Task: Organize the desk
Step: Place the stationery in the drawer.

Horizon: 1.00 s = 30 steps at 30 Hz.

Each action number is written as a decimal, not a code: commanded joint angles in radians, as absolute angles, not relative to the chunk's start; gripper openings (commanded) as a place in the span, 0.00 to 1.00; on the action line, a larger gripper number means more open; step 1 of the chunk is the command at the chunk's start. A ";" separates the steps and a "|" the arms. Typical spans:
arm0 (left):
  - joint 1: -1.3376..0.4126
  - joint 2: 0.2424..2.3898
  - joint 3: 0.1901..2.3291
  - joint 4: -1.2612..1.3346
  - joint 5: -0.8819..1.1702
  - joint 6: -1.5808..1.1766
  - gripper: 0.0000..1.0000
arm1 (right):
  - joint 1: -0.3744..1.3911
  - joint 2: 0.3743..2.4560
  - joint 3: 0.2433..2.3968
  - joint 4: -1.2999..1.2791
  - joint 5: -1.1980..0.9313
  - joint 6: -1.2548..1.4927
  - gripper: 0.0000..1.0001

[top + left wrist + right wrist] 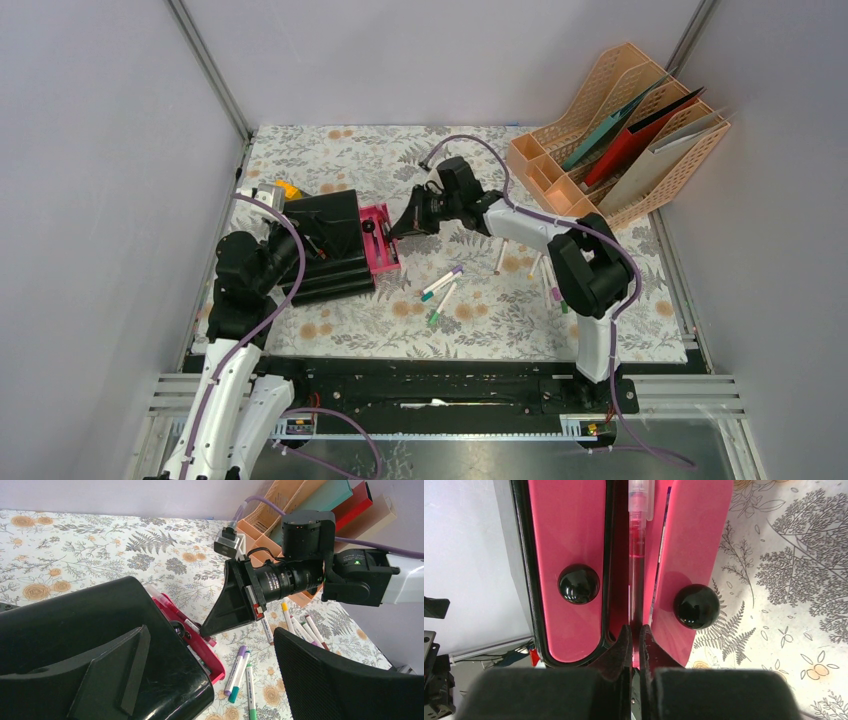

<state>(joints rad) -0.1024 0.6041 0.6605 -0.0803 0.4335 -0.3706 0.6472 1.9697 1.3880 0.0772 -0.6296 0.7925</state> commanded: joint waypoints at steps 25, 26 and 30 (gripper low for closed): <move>-0.089 0.600 0.660 -0.031 0.452 -0.371 0.99 | 0.684 1.809 1.415 0.013 -0.636 0.484 0.32; -0.089 0.599 0.660 -0.030 0.452 -0.371 0.99 | 0.684 1.784 1.414 -0.011 -0.640 0.417 0.33; -0.089 0.598 0.658 -0.021 0.464 -0.376 0.99 | 0.658 1.675 1.391 -0.111 -0.724 0.123 0.40</move>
